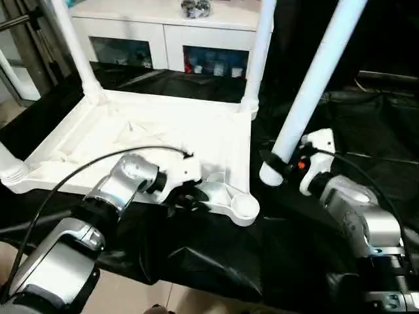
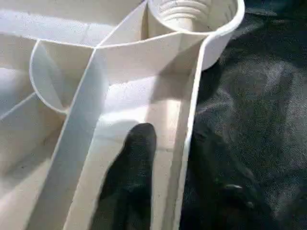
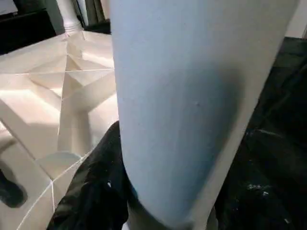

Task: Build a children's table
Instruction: Insert table leg to table base

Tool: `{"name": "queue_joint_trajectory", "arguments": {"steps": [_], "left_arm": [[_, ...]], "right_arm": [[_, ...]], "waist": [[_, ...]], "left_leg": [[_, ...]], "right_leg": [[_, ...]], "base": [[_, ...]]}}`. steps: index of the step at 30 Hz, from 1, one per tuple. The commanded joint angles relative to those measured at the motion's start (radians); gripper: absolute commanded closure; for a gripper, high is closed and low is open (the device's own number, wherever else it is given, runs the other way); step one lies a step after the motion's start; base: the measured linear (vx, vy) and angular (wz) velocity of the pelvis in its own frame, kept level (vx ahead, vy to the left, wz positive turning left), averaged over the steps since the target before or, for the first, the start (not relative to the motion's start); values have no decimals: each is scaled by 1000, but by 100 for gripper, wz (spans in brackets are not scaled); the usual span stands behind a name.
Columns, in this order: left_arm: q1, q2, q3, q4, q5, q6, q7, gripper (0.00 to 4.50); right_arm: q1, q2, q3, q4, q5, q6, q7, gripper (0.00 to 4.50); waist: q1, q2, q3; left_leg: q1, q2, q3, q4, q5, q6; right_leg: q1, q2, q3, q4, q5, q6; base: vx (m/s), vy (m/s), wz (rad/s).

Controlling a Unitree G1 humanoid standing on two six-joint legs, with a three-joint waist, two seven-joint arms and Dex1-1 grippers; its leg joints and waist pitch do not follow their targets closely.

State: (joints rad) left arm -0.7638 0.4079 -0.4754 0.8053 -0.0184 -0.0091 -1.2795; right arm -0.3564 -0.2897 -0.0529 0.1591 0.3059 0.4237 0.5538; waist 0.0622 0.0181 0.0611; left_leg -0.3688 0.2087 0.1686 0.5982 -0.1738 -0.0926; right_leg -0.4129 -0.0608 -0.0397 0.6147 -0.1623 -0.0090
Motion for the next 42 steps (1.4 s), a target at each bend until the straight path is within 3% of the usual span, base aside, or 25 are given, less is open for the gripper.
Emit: {"name": "queue_joint_trajectory", "arguments": {"steps": [1, 4, 11, 13, 15, 16, 19, 20, 23, 24, 25, 26, 28, 32, 33, 35, 36, 39, 42], "left_arm": [[-27, 4, 11, 22, 13, -16, -21, 357], [-28, 1, 19, 41, 7, -24, -31, 403], [-26, -5, 65, 63, -25, -22, -66, 442], [-16, 3, 90, 53, -49, 2, -78, 449], [-5, 12, 103, 41, -60, 28, -82, 450], [-4, 13, 105, 39, -62, 32, -83, 450], [21, 27, 116, 13, -58, 108, -62, 450], [30, 21, 131, 7, -57, 144, -22, 450], [45, -7, 157, -16, -52, 209, 81, 450], [50, -23, 163, -28, -47, 226, 122, 450], [57, -40, 170, -46, -45, 243, 160, 450], [65, -60, 176, -68, -46, 261, 193, 450], [87, -91, 180, -121, -52, 284, 218, 450], [117, -110, 156, -160, -37, 215, 205, 450], [123, -109, 149, -166, -33, 196, 200, 450], [132, -106, 140, -179, -25, 176, 198, 450], [137, -102, 133, -184, -17, 159, 199, 450], [150, -93, 126, -198, 10, 152, 213, 450], [152, -100, 146, -203, 11, 182, 240, 405]], "right_arm": [[-4, -12, -2, -32, -3, 4, 1, 260], [-4, -14, -3, -29, -7, 3, -3, 260], [-5, -10, 5, -31, -4, 5, -1, 260], [-11, -9, 14, -26, -5, 7, 7, 260], [-18, -9, 19, -22, -4, 8, 13, 260], [-19, -9, 20, -22, -4, 9, 14, 260], [-35, -7, 27, -14, 0, 11, 27, 260], [-43, -4, 30, -10, 3, 12, 32, 260], [-57, 9, 38, 1, 5, 14, 32, 260], [-61, 13, 42, 5, 3, 14, 32, 260], [-65, 19, 49, 11, 1, 12, 31, 260], [-69, 25, 54, 17, 0, 10, 32, 260], [-79, 36, 63, 29, -3, 6, 32, 260], [-90, 50, 68, 46, -7, 4, 31, 260], [-91, 51, 70, 46, -8, 6, 30, 260], [-94, 51, 73, 44, -6, 12, 32, 260], [-95, 52, 77, 44, -5, 15, 37, 260], [-100, 49, 90, 57, -15, 6, 46, 260], [-113, 50, 87, 69, -13, 4, 47, 260]], "waist": [[3, 7, -78], [3, 7, -77], [-1, 3, -79], [-3, -18, -79], [-4, -9, -78], [-5, -15, -78], [-7, -11, -75], [-8, -20, -75], [-10, -20, -72], [-12, -32, -72], [-9, -26, -70], [-11, -32, -72], [-9, -32, -73], [5, -29, -73], [4, -49, -74], [13, -36, -74], [12, -35, -74], [16, -41, -73], [17, -47, -72]], "left_leg": [[11, 2, 3, -65, -228, -7], [11, 3, 2, -66, -228, -8], [6, 2, 3, -64, -198, 5], [3, 3, 5, -64, -180, 16], [4, 3, 5, -64, -175, 21], [4, 2, 6, -64, -176, 23], [3, 4, 4, -65, -179, 24], [6, 6, 5, -66, -183, 22], [5, 5, 6, -65, -189, 22], [4, 4, 7, -65, -187, 26], [5, 4, 6, -65, -185, 27], [2, 5, 7, -64, -178, 28], [2, 6, 7, -64, -161, 36], [6, 7, 8, -65, -165, 40], [3, 7, 10, -66, -161, 42], [8, 10, 8, -67, -157, 38], [8, 11, 8, -68, -160, 35], [9, 12, 7, -71, -184, 23], [10, 10, 8, -71, -193, 16]], "right_leg": [[62, -56, 32, -78, -237, -209], [62, -56, 32, -78, -243, -208], [67, -58, 33, -73, -199, -221], [69, -58, 32, -71, -185, -224], [66, -59, 32, -71, -198, -224], [66, -59, 32, -71, -205, -222], [64, -60, 33, -72, -231, -214], [63, -61, 32, -69, -238, -215], [61, -61, 31, -72, -275, -206], [61, -61, 31, -77, -293, -196], [59, -62, 32, -78, -311, -189], [61, -61, 31, -77, -308, -185], [60, -64, 32, -77, -295, -189], [53, -61, 33, -79, -292, -180], [55, -60, 33, -79, -288, -171], [50, -65, 34, -76, -287, -165], [50, -64, 34, -76, -284, -165], [50, -63, 33, -77, -288, -157], [49, -64, 34, -79, -316, -149]], "base": [[0, 0, 0], [0, 0, 0], [0, 0, 0], [0, 0, 0], [0, 0, 0], [0, 0, 0], [0, 0, 0], [0, 0, 0], [0, 0, 0], [0, 0, 0], [0, 0, 0], [0, 0, 0], [0, 0, 0], [0, 0, 0], [0, 0, 0], [0, 0, 0], [0, 0, 0], [0, 0, 0], [0, 0, 0]]}}
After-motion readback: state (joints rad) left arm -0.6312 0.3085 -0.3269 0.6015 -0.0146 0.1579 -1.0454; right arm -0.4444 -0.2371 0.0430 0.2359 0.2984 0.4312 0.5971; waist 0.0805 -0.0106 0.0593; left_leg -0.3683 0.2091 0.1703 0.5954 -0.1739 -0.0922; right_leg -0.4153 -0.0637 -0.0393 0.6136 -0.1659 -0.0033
